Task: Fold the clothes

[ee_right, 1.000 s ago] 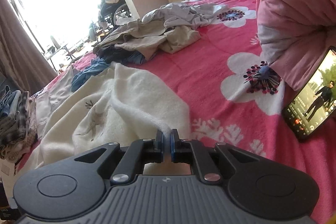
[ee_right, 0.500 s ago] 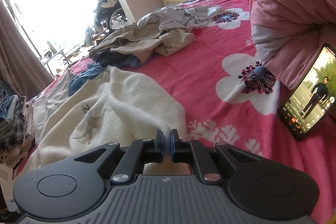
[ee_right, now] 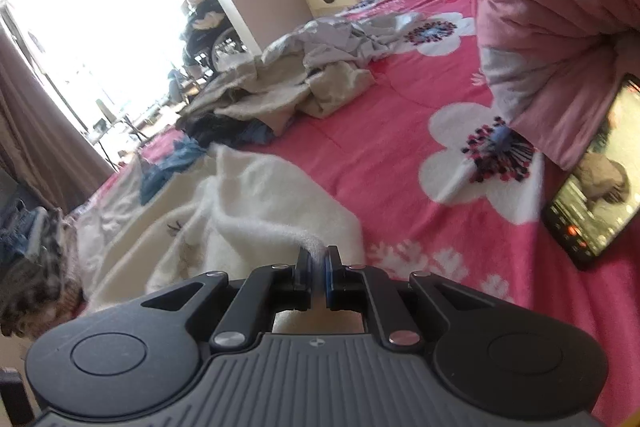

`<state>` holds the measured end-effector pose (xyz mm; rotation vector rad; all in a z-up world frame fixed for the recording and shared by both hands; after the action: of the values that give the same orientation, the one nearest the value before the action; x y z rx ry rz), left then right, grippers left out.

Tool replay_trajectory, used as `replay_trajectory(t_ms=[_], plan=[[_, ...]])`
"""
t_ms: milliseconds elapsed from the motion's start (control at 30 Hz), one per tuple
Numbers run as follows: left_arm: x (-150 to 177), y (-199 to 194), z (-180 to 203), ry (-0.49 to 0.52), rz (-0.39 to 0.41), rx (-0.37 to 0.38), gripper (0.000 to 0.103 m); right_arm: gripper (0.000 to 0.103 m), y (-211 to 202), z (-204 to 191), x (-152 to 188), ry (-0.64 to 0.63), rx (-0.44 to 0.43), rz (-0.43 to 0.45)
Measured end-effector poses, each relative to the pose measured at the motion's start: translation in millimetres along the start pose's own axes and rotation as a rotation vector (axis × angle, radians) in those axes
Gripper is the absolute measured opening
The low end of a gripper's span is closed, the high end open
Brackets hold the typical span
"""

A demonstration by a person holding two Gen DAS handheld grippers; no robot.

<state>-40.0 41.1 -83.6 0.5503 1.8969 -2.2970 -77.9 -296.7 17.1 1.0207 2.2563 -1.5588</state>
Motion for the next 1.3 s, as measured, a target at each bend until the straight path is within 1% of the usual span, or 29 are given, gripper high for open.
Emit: replay_trajectory(t_ms=[100,300,367,567,667,800,900,933,1000,1033,1067,1100,1167,1233,1267,1300], plan=[[-0.5,-0.1,0.7,0.007,-0.002,-0.004,0.074,0.007,-0.1,-5.1,-17.4,-0.043,-0.001,0.023],[-0.5,0.4,2.0,-0.013,0.006,-0.007,0.074,0.007,-0.4,-7.3,-70.6,-0.111,0.010,0.092],[0.6,1.3,1.4,-0.018,0.010,-0.003,0.075,0.007,2.4,-9.2,-89.6,-0.142,0.036,0.112],[1.7,2.5,-2.0,-0.017,0.009,0.007,0.075,0.007,23.9,-12.3,-144.6,-0.206,0.096,0.138],[-0.3,3.0,-2.7,-0.022,0.001,0.008,0.075,0.007,32.4,-12.8,-179.8,-0.214,0.118,0.175],[-1.9,3.3,-1.9,-0.024,-0.008,0.001,0.075,0.007,40.2,-13.0,-236.1,-0.207,0.131,0.244],[-3.3,2.8,-1.1,-0.021,-0.020,-0.002,0.075,0.008,59.4,-8.6,-265.4,-0.174,0.149,0.271],[-3.9,3.0,-1.0,-0.021,-0.025,-0.002,0.075,0.012,71.9,-6.0,-270.6,-0.172,0.175,0.259],[-4.4,3.2,-0.6,-0.021,-0.031,-0.001,0.076,0.031,105.0,3.4,-274.5,-0.178,0.258,0.179],[-4.9,3.7,0.5,-0.021,-0.033,-0.001,0.076,0.046,118.3,9.9,-273.5,-0.173,0.284,0.141],[-5.6,4.4,1.7,-0.021,-0.034,-0.001,0.076,0.047,129.0,18.5,-269.7,-0.160,0.304,0.115],[-5.6,4.3,1.9,-0.021,-0.034,0.000,0.076,0.048,133.6,25.9,-264.8,-0.145,0.312,0.108],[-6.4,4.5,1.8,-0.022,-0.035,0.002,0.076,0.056,134.1,40.0,-256.3,-0.115,0.322,0.112],[-7.0,4.6,1.8,-0.019,-0.033,0.002,0.076,0.057,127.9,54.0,-249.7,-0.069,0.374,0.122],[-6.9,4.5,1.8,-0.018,-0.032,0.003,0.076,0.057,120.9,59.9,-248.0,-0.050,0.387,0.132],[-6.4,4.2,1.7,-0.018,-0.031,0.004,0.076,0.057,111.0,63.7,-246.1,-0.037,0.379,0.151]])
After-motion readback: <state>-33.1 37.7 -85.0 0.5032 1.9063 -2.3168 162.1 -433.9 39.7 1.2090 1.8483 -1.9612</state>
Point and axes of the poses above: each gripper's, at about its wrist camera, not at the fingertips, and y roughly the way its jaws point, z to its right, x to its underside, the point moved 1 cm from there along y, roughly the way its jaws point, and after that the axes turned 9 degrees about -z, right-handed, at the moved point
